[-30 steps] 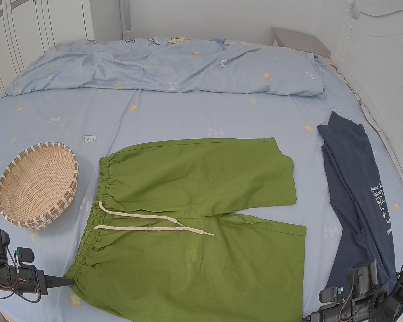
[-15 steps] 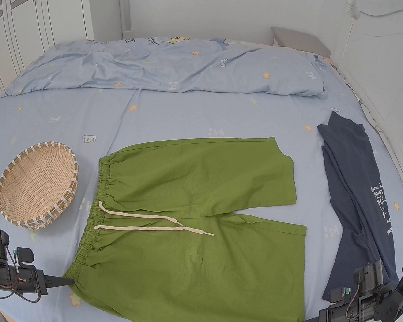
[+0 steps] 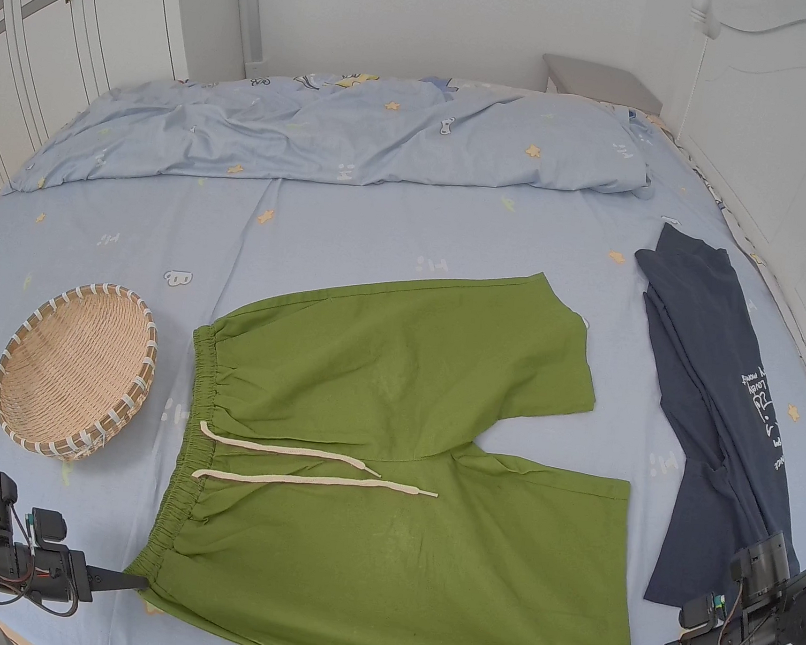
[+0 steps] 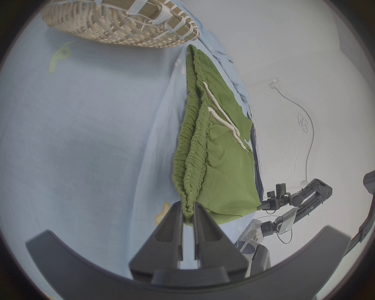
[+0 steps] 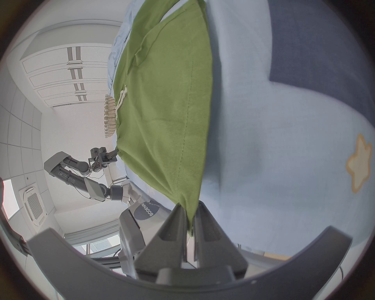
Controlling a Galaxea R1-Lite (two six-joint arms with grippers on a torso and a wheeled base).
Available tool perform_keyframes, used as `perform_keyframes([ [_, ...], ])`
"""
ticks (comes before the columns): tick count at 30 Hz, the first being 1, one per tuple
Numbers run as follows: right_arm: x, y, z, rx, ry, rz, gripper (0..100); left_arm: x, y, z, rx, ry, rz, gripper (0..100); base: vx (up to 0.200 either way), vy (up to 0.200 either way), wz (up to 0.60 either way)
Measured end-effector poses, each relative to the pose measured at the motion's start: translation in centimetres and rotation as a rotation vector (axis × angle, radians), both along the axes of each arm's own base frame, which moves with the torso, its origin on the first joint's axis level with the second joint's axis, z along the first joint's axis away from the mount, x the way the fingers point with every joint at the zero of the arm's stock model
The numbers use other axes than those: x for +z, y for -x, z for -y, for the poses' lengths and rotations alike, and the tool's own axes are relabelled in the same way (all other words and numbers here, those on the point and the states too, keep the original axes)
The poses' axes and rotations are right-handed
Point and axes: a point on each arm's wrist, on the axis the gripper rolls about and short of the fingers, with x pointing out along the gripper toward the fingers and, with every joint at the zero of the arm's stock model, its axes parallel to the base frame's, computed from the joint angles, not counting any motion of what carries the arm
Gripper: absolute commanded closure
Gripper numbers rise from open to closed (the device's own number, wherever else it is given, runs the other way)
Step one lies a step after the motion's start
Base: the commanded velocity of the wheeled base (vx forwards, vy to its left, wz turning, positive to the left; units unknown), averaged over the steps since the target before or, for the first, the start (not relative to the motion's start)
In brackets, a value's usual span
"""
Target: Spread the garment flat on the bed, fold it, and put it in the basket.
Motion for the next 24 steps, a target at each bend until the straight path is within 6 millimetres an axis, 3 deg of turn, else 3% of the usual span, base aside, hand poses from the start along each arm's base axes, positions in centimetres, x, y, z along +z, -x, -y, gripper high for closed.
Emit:
perform_keyframes([
  [13, 1.4, 1.2, -0.3, 0.046, -0.008, 0.062, 100, 0.2, 1.3, 0.2, -0.029, -0.088, -0.025, 100, 0.0, 0.0, 0.0],
  [19, 2.0, 1.0, -0.4, 0.04, -0.012, 0.093, 100, 0.9, 0.6, 0.3, 0.012, -0.05, -0.078, 100, 0.0, 0.0, 0.0],
  [24, 3.3, 0.1, -0.5, 0.024, -0.019, 0.113, 100, 3.0, -0.7, 0.7, 0.053, 0.038, -0.186, 100, 0.0, 0.0, 0.0],
])
